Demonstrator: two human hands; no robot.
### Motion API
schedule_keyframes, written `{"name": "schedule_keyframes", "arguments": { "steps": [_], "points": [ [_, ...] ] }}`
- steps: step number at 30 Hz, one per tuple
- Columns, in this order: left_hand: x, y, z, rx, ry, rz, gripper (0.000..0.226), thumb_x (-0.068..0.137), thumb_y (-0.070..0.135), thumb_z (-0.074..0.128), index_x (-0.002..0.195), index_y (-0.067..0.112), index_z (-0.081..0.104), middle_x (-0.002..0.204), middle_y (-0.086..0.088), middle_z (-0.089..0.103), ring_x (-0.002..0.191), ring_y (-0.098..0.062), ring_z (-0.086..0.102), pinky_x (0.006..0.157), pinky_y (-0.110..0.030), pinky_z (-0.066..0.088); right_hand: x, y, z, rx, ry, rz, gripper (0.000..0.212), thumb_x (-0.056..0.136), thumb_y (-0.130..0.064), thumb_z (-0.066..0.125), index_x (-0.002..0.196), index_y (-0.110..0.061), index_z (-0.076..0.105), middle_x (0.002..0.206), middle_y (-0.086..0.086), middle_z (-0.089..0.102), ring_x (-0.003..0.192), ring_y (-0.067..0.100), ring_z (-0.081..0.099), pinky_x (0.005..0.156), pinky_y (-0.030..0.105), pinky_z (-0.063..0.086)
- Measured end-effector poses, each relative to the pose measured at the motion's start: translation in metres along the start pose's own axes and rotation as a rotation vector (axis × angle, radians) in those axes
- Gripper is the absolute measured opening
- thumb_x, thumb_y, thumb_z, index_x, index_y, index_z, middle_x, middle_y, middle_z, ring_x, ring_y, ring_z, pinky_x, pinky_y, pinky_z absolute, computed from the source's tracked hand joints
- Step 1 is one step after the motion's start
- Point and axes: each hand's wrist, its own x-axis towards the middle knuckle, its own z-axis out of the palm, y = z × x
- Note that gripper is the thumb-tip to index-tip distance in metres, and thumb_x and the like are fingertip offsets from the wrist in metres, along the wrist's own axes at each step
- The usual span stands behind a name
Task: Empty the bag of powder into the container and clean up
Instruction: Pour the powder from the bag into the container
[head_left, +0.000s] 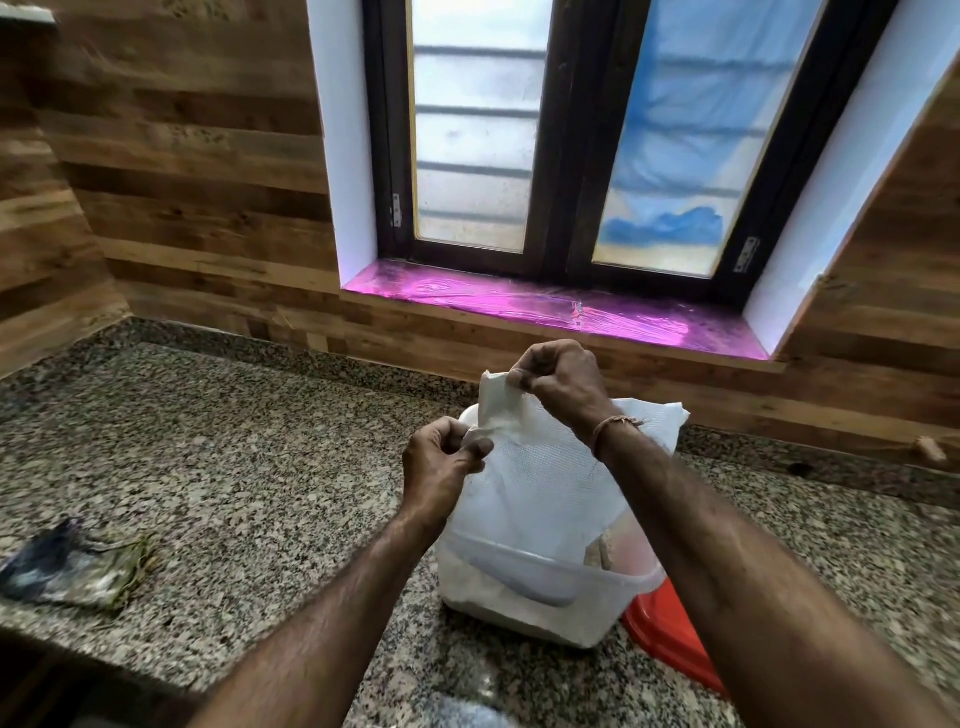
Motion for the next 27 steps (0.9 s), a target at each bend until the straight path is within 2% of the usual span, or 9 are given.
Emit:
{"name": "schedule_keyframes", "arguments": {
  "steps": [6,9,11,14,17,19,23,25,27],
  "points": [
    [0.002,0.002,0.005,0.063,0.013,-0.022,0.029,0.075,0.022,0.091,0.07,0.009,0.065,0.066,-0.002,0.065,0.064,-0.013,0.067,0.067,-0.035,0.064,-0.003,0.009,-0.001,0.128,0.083,0.089,0.009,0.08,-0.01,0.082,0.073,-0.015,0.079,0.078,-0.004,0.077,0.085,0.015,0.074,0.084,0.042,0.063],
    [0.002,0.002,0.006,0.142,0.028,-0.013,0.03,0.076,0.034,0.089,0.067,0.018,0.065,0.065,0.005,0.068,0.062,-0.015,0.067,0.06,-0.037,0.062,-0.005,0.013,-0.001,0.095,0.102,0.111,0.01,0.08,-0.011,0.081,0.072,-0.016,0.078,0.076,-0.008,0.076,0.082,0.01,0.072,0.08,0.04,0.063],
    [0.002,0.002,0.006,0.23,0.003,0.007,0.025,0.082,0.05,0.079,0.081,0.026,0.071,0.075,0.009,0.075,0.069,-0.015,0.073,0.064,-0.043,0.063,-0.004,0.01,-0.005,0.044,0.096,0.105,0.01,0.08,-0.012,0.08,0.071,-0.017,0.078,0.076,-0.009,0.075,0.079,0.007,0.069,0.077,0.037,0.062],
    [0.004,0.014,0.009,0.235,-0.084,0.068,0.023,0.092,0.052,0.066,0.111,0.04,0.071,0.099,0.014,0.078,0.088,-0.011,0.076,0.077,-0.05,0.063,-0.004,0.003,-0.01,0.003,0.016,0.024,0.01,0.082,-0.013,0.082,0.074,-0.016,0.078,0.083,-0.005,0.075,0.083,0.009,0.069,0.079,0.034,0.061],
    [0.009,0.025,0.014,0.129,-0.077,0.07,0.019,0.089,0.046,0.072,0.103,0.032,0.073,0.095,0.001,0.078,0.089,-0.029,0.075,0.076,-0.06,0.06,-0.005,-0.001,-0.009,0.0,-0.026,-0.038,0.003,0.084,-0.01,0.08,0.082,-0.013,0.08,0.088,0.0,0.077,0.086,0.012,0.071,0.082,0.035,0.062],
    [0.011,0.03,0.012,0.081,-0.024,0.054,0.013,0.089,0.037,0.076,0.095,0.026,0.074,0.09,-0.004,0.076,0.089,-0.036,0.073,0.074,-0.063,0.059,-0.005,-0.003,-0.011,-0.062,-0.048,-0.07,0.003,0.087,-0.017,0.079,0.088,-0.014,0.08,0.086,-0.004,0.075,0.082,0.01,0.07,0.078,0.034,0.061],
    [0.011,0.027,0.004,0.036,0.033,0.027,0.01,0.093,0.028,0.073,0.098,0.02,0.072,0.094,-0.006,0.075,0.091,-0.032,0.073,0.078,-0.063,0.058,-0.008,-0.009,-0.03,-0.398,-0.097,-0.017,0.017,0.086,-0.042,0.078,0.091,-0.025,0.076,0.088,-0.013,0.072,0.085,0.009,0.063,0.071,0.028,0.044],
    [0.01,0.025,0.005,0.049,0.053,0.047,0.008,0.094,0.029,0.071,0.101,0.024,0.07,0.095,-0.003,0.076,0.09,-0.027,0.073,0.076,-0.062,0.059,-0.012,-0.009,-0.034,-0.448,-0.074,0.009,0.013,0.084,-0.039,0.08,0.087,-0.027,0.076,0.089,-0.014,0.071,0.085,0.008,0.061,0.071,0.026,0.039],
    [0.007,0.029,0.01,0.11,0.081,0.099,0.019,0.097,0.029,0.066,0.116,0.031,0.066,0.107,0.004,0.075,0.099,-0.019,0.072,0.085,-0.055,0.06,-0.015,-0.008,-0.033,-0.46,-0.005,-0.003,0.008,0.083,-0.034,0.082,0.082,-0.028,0.077,0.089,-0.014,0.075,0.085,0.008,0.063,0.071,0.025,0.039]
  ]
}}
